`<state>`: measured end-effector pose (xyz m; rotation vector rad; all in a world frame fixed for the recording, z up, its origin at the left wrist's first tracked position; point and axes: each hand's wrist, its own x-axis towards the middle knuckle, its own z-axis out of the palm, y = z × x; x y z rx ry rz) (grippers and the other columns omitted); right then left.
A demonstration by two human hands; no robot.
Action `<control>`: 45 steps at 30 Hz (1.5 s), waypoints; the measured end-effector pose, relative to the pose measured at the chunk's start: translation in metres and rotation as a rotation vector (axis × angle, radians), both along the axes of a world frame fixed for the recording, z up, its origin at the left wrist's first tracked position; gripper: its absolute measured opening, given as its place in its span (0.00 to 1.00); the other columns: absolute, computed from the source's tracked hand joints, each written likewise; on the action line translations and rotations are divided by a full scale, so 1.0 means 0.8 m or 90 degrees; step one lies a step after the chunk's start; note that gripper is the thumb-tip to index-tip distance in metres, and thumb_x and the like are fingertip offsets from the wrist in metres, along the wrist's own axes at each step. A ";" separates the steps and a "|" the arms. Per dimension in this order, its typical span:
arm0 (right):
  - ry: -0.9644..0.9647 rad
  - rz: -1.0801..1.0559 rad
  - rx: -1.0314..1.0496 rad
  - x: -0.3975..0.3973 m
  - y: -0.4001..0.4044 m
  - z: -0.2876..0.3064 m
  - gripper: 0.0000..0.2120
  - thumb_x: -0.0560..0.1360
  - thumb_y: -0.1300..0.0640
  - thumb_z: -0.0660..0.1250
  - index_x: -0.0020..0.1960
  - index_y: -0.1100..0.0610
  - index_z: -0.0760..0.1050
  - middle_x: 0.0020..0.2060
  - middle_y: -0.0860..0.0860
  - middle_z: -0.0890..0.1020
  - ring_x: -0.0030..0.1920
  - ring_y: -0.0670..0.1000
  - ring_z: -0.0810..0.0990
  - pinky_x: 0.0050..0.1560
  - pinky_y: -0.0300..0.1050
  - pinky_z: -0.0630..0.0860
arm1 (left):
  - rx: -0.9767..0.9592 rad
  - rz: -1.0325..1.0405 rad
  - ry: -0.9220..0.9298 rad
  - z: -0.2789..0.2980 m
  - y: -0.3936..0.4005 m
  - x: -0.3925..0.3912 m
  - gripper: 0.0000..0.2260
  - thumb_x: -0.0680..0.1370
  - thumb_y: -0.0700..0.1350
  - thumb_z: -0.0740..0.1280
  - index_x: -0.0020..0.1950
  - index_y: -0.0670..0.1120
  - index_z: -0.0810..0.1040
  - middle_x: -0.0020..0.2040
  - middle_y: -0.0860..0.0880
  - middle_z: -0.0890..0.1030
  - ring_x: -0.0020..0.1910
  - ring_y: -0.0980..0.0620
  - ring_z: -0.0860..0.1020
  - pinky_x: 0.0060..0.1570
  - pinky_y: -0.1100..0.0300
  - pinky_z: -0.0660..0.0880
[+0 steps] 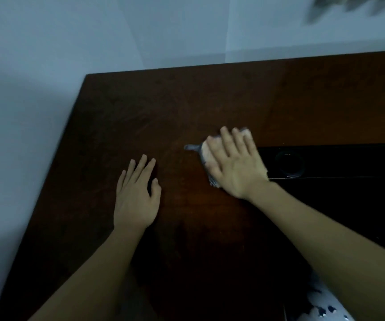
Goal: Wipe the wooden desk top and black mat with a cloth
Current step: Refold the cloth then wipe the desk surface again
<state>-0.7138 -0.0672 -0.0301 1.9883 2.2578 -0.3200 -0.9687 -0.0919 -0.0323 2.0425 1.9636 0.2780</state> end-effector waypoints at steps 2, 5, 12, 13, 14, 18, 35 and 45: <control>0.015 0.073 0.002 -0.004 -0.043 0.002 0.32 0.81 0.37 0.33 0.82 0.46 0.36 0.82 0.56 0.40 0.81 0.60 0.36 0.79 0.60 0.36 | 0.005 0.000 0.003 -0.001 -0.001 0.001 0.23 0.84 0.51 0.55 0.80 0.54 0.60 0.81 0.54 0.56 0.81 0.55 0.48 0.79 0.53 0.45; 0.046 0.128 -0.014 0.027 -0.087 0.003 0.33 0.80 0.33 0.34 0.82 0.43 0.36 0.81 0.52 0.38 0.80 0.56 0.34 0.79 0.57 0.36 | 0.007 0.003 0.014 -0.002 -0.001 0.002 0.23 0.84 0.51 0.54 0.80 0.53 0.60 0.81 0.53 0.56 0.81 0.54 0.49 0.79 0.52 0.46; -0.016 0.001 0.011 0.050 -0.061 -0.005 0.35 0.77 0.33 0.29 0.81 0.43 0.33 0.82 0.53 0.38 0.81 0.56 0.35 0.79 0.56 0.35 | 0.013 -0.005 0.021 -0.006 0.000 -0.002 0.23 0.85 0.53 0.53 0.81 0.53 0.59 0.82 0.53 0.56 0.81 0.53 0.49 0.79 0.52 0.46; -0.007 -0.016 0.012 0.039 -0.053 -0.007 0.35 0.77 0.33 0.29 0.82 0.44 0.34 0.82 0.54 0.39 0.81 0.56 0.35 0.79 0.57 0.36 | 0.015 0.000 0.018 -0.007 0.001 -0.001 0.23 0.85 0.53 0.53 0.81 0.53 0.59 0.82 0.53 0.56 0.81 0.53 0.49 0.80 0.52 0.46; -0.001 -0.024 0.012 0.027 -0.049 -0.009 0.35 0.77 0.33 0.29 0.82 0.45 0.35 0.82 0.54 0.39 0.81 0.57 0.36 0.80 0.58 0.37 | 0.018 0.002 0.017 -0.009 0.000 -0.001 0.23 0.85 0.52 0.53 0.81 0.53 0.59 0.82 0.53 0.56 0.81 0.53 0.49 0.80 0.52 0.46; 0.009 0.031 0.012 0.002 -0.063 -0.008 0.34 0.80 0.34 0.33 0.82 0.45 0.35 0.82 0.54 0.39 0.81 0.57 0.35 0.79 0.57 0.35 | 0.020 0.004 0.021 -0.010 -0.002 0.001 0.23 0.85 0.52 0.53 0.81 0.53 0.60 0.82 0.52 0.56 0.81 0.53 0.49 0.80 0.51 0.47; -0.003 -0.048 0.044 0.131 -0.168 -0.010 0.34 0.80 0.32 0.34 0.82 0.45 0.36 0.82 0.52 0.40 0.81 0.56 0.36 0.80 0.56 0.38 | 0.074 -0.058 0.093 -0.005 -0.007 0.004 0.23 0.84 0.51 0.53 0.80 0.53 0.60 0.82 0.54 0.56 0.81 0.53 0.48 0.78 0.42 0.42; 0.007 -0.172 0.021 0.200 -0.087 -0.012 0.38 0.75 0.30 0.29 0.82 0.43 0.35 0.82 0.51 0.38 0.81 0.54 0.36 0.80 0.56 0.38 | 0.030 -0.123 -0.032 0.001 0.020 0.093 0.22 0.85 0.52 0.52 0.80 0.55 0.60 0.82 0.55 0.56 0.81 0.55 0.47 0.79 0.47 0.42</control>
